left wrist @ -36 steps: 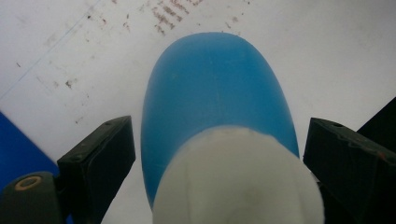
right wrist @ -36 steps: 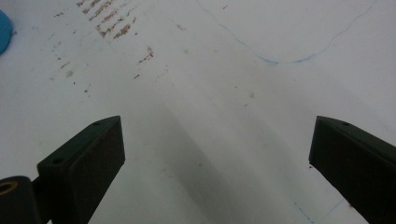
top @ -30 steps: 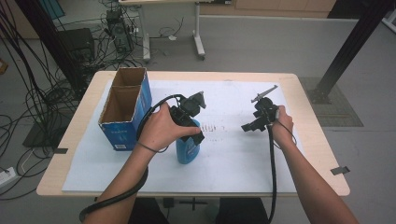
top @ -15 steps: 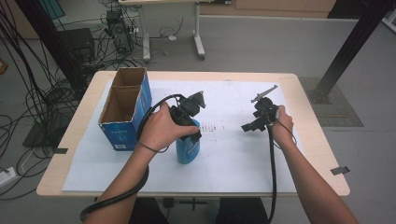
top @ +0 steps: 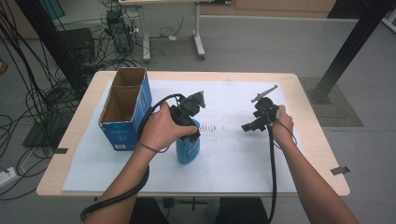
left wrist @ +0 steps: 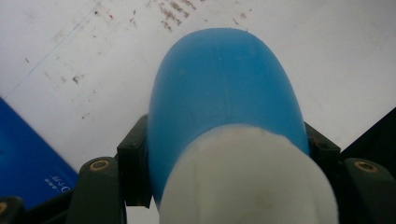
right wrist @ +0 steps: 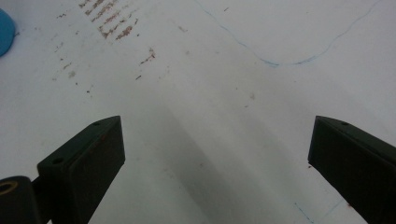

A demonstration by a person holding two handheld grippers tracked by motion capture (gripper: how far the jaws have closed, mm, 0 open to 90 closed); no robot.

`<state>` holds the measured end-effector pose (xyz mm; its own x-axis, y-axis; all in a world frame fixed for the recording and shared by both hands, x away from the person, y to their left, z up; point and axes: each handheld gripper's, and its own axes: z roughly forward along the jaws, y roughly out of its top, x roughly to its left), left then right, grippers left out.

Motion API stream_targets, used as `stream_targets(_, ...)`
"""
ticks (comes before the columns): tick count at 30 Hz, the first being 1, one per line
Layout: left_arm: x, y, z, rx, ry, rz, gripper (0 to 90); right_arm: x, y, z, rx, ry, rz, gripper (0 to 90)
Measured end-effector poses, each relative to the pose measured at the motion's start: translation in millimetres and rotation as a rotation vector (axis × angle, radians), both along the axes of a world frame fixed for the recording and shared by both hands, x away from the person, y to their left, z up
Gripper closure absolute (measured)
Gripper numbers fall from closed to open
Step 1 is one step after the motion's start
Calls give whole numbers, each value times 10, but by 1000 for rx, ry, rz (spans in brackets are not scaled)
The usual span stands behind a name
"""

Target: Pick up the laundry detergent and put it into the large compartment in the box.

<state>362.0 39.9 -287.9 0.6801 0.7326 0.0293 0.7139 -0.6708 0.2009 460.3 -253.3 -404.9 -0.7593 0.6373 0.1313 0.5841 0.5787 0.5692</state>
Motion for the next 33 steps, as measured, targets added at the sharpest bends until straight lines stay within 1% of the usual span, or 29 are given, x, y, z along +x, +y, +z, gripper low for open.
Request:
stream_targets(13,2,4,-3,-7,-2,4,365,1,4,-1,-2,1,0,36)
stream_targets(29,-3,2,-3,-8,-7,7,364,8,8,0,-7,-1,5,37)
stream_targets(33,-5,5,-2,-4,-9,1,364,10,11,-4,-5,0,4,37)
